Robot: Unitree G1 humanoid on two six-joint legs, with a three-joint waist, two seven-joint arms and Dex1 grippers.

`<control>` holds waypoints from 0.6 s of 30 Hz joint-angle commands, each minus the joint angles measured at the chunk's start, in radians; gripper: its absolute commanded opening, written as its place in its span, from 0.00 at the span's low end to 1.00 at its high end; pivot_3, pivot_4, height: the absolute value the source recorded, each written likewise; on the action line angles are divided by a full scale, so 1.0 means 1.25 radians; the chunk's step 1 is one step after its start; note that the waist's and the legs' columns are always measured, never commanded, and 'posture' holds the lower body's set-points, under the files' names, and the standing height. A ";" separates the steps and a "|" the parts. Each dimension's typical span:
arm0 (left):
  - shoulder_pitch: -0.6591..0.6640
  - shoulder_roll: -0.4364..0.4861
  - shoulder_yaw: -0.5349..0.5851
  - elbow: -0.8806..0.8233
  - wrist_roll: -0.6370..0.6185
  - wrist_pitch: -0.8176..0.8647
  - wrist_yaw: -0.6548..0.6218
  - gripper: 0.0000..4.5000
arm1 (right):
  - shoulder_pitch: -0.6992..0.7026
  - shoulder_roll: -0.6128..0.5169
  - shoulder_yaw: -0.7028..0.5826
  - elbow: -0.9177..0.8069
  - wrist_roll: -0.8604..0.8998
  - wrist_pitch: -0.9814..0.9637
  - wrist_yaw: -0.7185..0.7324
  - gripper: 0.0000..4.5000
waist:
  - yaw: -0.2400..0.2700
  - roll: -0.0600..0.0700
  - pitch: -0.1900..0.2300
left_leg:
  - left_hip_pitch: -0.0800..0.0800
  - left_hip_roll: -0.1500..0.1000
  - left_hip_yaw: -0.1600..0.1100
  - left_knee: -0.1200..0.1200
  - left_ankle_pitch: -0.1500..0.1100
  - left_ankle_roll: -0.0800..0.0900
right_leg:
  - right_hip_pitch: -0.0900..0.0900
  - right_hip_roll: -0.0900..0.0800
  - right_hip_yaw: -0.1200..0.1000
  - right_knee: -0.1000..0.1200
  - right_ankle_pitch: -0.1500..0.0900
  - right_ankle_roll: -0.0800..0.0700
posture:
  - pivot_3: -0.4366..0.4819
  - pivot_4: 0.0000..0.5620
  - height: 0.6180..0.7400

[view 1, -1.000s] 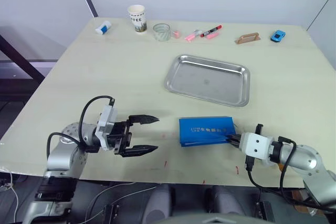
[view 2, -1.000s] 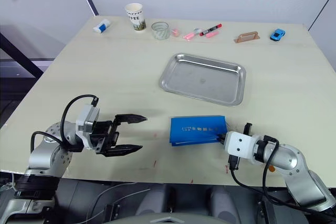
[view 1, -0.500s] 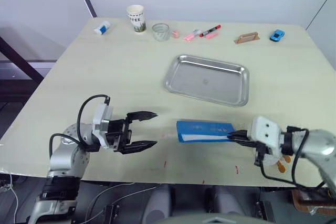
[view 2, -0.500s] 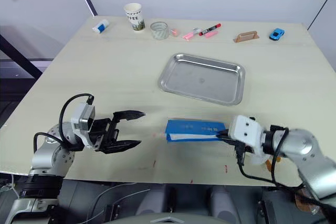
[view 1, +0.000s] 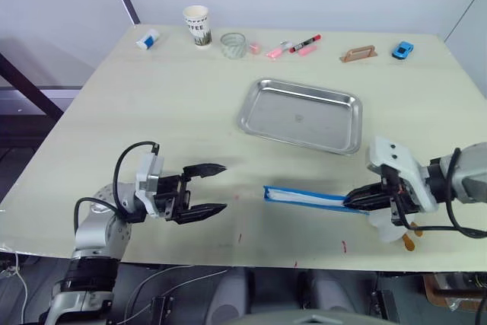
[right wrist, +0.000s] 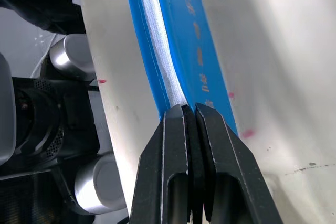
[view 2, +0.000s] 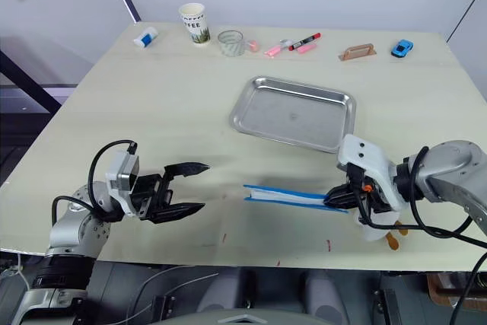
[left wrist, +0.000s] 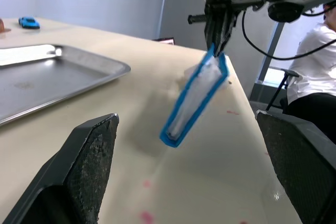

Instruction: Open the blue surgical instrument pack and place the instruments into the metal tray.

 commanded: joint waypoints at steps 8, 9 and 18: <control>-0.033 0.002 -0.020 -0.002 0.032 -0.008 -0.020 1.00 | -0.100 0.056 0.157 0.115 -0.088 -0.075 0.052 0.03 | -0.012 -0.001 0.000 | 0.000 0.000 0.000 0.000 0.000 0.000 | 0.000 0.000 0.000 0.001 0.000 0.000 | 0.48 0.27 1.00; -0.041 -0.002 -0.027 -0.005 0.039 -0.009 -0.012 1.00 | -0.100 0.055 0.165 0.122 -0.098 -0.087 0.060 0.03 | -0.015 -0.001 0.000 | 0.000 0.000 0.000 0.000 0.000 0.000 | 0.000 0.000 0.000 0.001 0.000 0.000 | 0.48 0.27 1.00; -0.079 -0.039 -0.082 -0.029 0.063 0.018 0.026 1.00 | -0.098 0.053 0.177 0.150 -0.139 -0.136 0.101 0.03 | -0.019 -0.002 -0.001 | 0.001 0.000 0.000 -0.001 0.000 0.000 | 0.000 0.001 0.000 0.001 0.000 0.000 | 0.48 0.27 1.00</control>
